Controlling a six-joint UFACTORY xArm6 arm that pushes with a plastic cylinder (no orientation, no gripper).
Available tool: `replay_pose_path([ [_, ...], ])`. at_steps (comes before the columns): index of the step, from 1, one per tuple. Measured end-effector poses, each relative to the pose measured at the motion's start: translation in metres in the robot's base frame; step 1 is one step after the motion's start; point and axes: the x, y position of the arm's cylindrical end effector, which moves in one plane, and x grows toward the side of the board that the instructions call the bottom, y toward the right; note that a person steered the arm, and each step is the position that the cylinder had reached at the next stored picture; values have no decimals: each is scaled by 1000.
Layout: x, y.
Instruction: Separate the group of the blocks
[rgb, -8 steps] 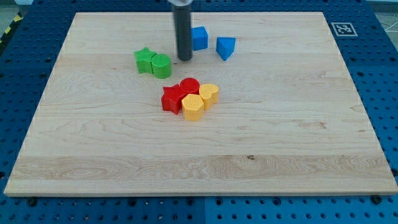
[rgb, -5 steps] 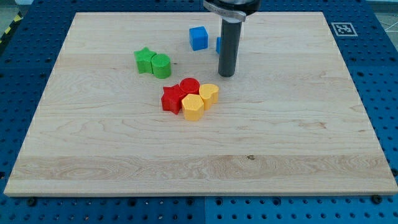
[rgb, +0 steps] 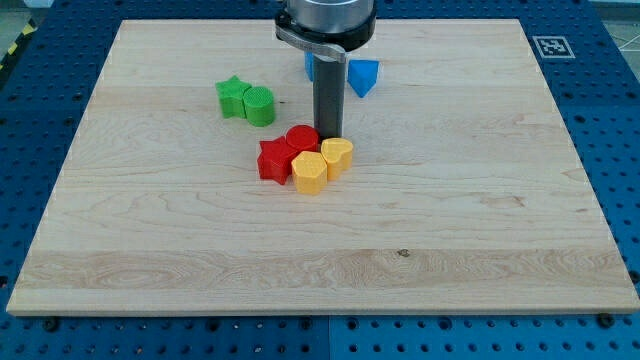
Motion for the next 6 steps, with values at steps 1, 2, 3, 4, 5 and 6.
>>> replay_pose_path([
  [1, 0, -2],
  [2, 0, -4],
  [3, 5, -14],
  [4, 24, -27],
  [5, 45, -31],
  [6, 69, -38],
])
